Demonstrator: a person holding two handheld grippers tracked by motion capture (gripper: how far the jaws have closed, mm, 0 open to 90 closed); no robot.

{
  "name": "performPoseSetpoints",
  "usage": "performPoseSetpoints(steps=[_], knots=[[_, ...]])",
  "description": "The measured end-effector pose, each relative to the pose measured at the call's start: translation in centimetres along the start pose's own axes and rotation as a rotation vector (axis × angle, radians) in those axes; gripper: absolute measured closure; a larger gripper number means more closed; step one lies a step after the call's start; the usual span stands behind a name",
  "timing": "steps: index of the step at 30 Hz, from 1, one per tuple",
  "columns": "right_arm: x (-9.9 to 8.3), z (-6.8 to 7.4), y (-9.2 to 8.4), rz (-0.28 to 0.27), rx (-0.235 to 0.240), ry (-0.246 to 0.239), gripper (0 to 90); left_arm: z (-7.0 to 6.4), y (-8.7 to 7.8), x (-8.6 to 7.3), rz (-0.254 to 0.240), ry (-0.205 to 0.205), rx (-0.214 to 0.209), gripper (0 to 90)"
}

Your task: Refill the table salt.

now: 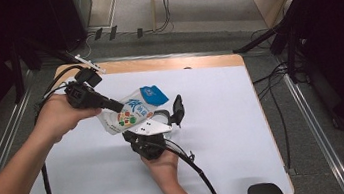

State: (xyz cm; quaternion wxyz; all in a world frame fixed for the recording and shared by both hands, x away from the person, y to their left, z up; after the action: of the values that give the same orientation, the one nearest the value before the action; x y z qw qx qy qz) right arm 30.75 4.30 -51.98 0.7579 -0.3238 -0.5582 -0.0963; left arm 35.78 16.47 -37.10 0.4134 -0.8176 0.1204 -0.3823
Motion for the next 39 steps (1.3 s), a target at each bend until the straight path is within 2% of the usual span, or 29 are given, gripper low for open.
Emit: performPoseSetpoints(steps=[1,4,7,9,11,15,18,26,29,39], knots=[[-0.1,0.0,-0.1,-0.002,-0.012,-0.006,90.0,0.0,-0.2,-0.1,-0.006,0.000,0.000,90.0],[-0.2,-0.2,-0.2,-0.012,-0.030,0.015,90.0,-0.4,-0.5,-0.2,-0.012,-0.007,-0.036,90.0],[0.5,-0.3,-0.1,-0.053,-0.062,0.012,90.0,-0.7,-0.2,-0.1,0.002,-0.004,-0.038,90.0],[0.9,-0.4,0.0,-0.063,-0.087,0.011,90.0,-0.8,0.1,-0.1,0.008,-0.011,-0.050,90.0],[1.1,-0.4,0.4,-0.059,-0.093,0.009,90.0,-0.7,0.4,-0.1,0.007,-0.019,-0.040,90.0],[1.1,-0.2,0.6,-0.065,-0.074,0.016,90.0,-0.3,0.8,0.2,0.005,-0.040,-0.033,90.0],[1.0,-0.1,0.9,-0.049,-0.045,0.036,90.0,-0.3,1.4,0.5,0.016,-0.035,-0.007,90.0],[1.1,-0.6,0.9,-0.036,-0.047,0.068,90.0,-0.3,2.5,1.9,0.015,-0.031,-0.008,90.0],[1.2,-0.9,0.8,-0.049,-0.049,0.072,90.0,-0.5,2.7,2.2,0.012,-0.031,-0.014,90.0],[1.6,-1.1,0.8,-0.071,-0.046,0.098,90.0,-1.1,3.1,2.9,0.018,-0.009,0.014,90.0]])
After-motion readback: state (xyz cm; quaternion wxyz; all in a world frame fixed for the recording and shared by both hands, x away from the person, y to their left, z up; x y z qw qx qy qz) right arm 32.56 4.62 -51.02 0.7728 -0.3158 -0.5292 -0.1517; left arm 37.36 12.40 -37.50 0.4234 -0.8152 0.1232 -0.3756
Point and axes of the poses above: each handheld gripper's, and its own axes: y roughly forward along the jaws, x roughly out of its top, z roughly to its left, the point moved 5 cm from there along y, roughly forward along the jaws
